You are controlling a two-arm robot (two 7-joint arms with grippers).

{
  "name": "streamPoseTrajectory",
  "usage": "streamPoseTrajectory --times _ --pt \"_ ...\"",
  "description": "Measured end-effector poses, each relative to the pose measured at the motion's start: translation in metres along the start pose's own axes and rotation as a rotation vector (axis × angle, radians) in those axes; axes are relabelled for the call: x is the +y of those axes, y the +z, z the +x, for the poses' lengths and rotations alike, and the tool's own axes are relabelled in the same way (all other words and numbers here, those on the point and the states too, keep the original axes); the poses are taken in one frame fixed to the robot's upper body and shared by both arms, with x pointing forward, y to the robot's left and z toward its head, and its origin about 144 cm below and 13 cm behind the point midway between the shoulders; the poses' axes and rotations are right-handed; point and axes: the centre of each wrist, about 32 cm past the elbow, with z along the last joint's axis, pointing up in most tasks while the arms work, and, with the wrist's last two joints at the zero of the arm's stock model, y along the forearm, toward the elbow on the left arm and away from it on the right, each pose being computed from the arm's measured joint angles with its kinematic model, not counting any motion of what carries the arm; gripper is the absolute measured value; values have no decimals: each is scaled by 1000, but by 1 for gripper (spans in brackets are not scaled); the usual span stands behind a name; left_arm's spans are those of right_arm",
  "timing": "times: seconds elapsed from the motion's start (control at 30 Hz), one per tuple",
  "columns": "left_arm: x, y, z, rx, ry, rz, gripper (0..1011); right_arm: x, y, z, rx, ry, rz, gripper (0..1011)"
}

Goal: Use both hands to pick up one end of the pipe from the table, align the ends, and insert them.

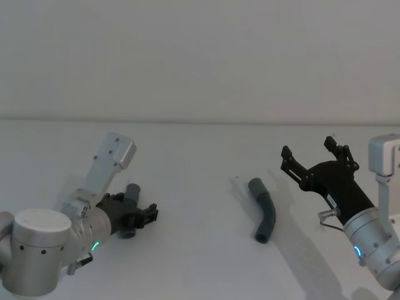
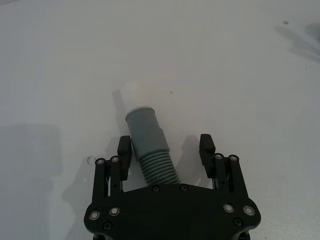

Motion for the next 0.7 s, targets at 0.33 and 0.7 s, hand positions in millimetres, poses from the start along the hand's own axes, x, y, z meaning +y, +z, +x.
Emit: streamPoseTrajectory --times 0.33,0.7 --pt "0 0 0 1 1 2 751 0 0 0 0 0 -1 1002" --pt "-1 0 0 1 3 3 685 -5 6 -5 -20 44 -46 1002"
